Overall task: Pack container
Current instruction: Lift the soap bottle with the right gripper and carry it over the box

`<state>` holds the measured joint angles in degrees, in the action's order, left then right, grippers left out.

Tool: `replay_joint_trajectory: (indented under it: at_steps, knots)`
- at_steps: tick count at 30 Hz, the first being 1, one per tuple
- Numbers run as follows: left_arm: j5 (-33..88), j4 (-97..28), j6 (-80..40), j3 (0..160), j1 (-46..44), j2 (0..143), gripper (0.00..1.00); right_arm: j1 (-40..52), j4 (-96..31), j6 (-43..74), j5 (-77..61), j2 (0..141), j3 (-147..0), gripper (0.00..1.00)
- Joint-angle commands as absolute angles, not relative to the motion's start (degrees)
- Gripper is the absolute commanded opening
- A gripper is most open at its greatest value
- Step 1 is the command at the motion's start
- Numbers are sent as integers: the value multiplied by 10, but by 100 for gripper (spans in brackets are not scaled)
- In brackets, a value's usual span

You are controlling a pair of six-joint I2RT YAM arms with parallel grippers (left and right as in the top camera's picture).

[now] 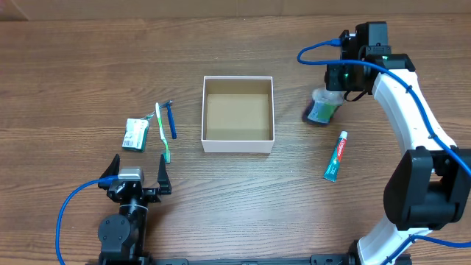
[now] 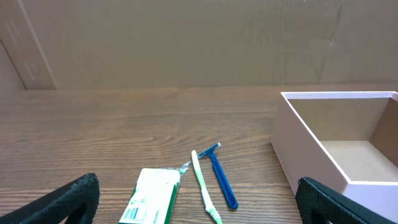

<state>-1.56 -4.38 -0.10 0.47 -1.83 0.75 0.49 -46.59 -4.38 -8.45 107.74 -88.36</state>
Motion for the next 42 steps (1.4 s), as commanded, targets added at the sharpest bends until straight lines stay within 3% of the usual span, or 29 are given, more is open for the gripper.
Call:
replay_joint_trajectory:
  at_steps: [1, 13, 18, 22, 29, 42]
  knots:
    - [-19, -42, -9, 3, -15, 3, 100, 7, -456, -43, -91, 1048, -897, 24]
    - [-19, -42, -9, 3, -15, 3, 100, 28, -463, -42, -91, 939, -897, 24]
    - [-19, -42, -9, 3, -15, 3, 100, 92, -476, -21, -84, 888, -897, 24]
    - [-19, -42, -9, 3, -15, 3, 100, 186, -474, 7, 1, 868, -897, 24]
    - [-19, -42, -9, 3, -15, 3, 100, 306, -424, 91, 104, 869, -897, 24]
    - [-19, -42, -9, 3, -15, 3, 100, 325, -317, 140, 105, 955, -897, 24]
